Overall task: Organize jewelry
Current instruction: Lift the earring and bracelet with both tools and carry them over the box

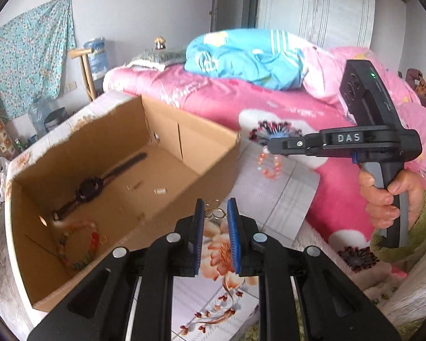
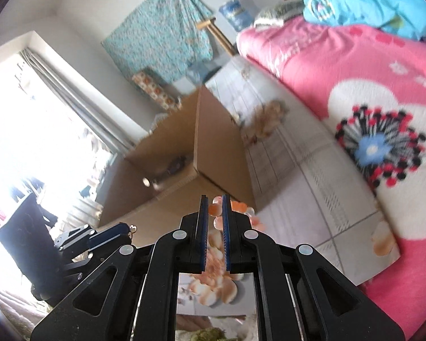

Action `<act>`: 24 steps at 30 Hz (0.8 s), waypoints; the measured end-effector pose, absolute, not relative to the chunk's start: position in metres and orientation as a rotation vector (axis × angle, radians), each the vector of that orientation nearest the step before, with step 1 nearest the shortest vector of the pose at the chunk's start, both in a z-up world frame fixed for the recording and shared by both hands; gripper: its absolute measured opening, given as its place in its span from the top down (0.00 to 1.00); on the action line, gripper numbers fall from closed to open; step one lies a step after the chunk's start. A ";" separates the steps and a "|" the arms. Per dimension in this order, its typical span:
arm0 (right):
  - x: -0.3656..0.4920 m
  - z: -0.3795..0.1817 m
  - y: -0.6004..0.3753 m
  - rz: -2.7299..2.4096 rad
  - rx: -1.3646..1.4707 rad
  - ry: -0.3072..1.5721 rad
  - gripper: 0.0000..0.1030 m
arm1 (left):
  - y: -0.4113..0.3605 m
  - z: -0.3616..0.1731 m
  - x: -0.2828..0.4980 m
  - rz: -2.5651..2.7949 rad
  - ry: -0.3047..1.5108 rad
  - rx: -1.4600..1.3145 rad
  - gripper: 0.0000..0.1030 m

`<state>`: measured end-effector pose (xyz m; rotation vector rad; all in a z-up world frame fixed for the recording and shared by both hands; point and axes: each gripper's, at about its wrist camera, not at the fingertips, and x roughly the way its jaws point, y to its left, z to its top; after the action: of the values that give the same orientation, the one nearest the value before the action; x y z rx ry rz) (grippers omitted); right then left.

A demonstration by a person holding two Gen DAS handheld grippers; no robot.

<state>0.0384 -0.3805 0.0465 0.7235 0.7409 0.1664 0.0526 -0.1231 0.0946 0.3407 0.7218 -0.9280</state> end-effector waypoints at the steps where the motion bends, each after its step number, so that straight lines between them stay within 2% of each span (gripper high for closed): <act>1: 0.038 0.052 -0.381 0.164 0.721 0.729 0.93 | -0.124 0.098 0.055 -0.925 0.718 0.339 0.85; 10: 0.066 0.111 -0.383 0.220 0.634 0.611 0.93 | -0.098 0.125 0.102 -0.829 0.739 0.296 0.85; 15: 0.108 0.117 -0.375 0.329 0.644 0.591 0.93 | -0.089 0.102 0.152 -0.809 0.926 0.240 0.85; 24: 0.174 0.099 -0.354 0.459 0.672 0.681 0.93 | -0.094 0.042 0.207 -0.794 1.279 0.194 0.85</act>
<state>0.1743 -0.3540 0.0988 0.6724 0.6810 0.4586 0.2068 -0.0943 0.0415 0.1944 1.2792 -0.7936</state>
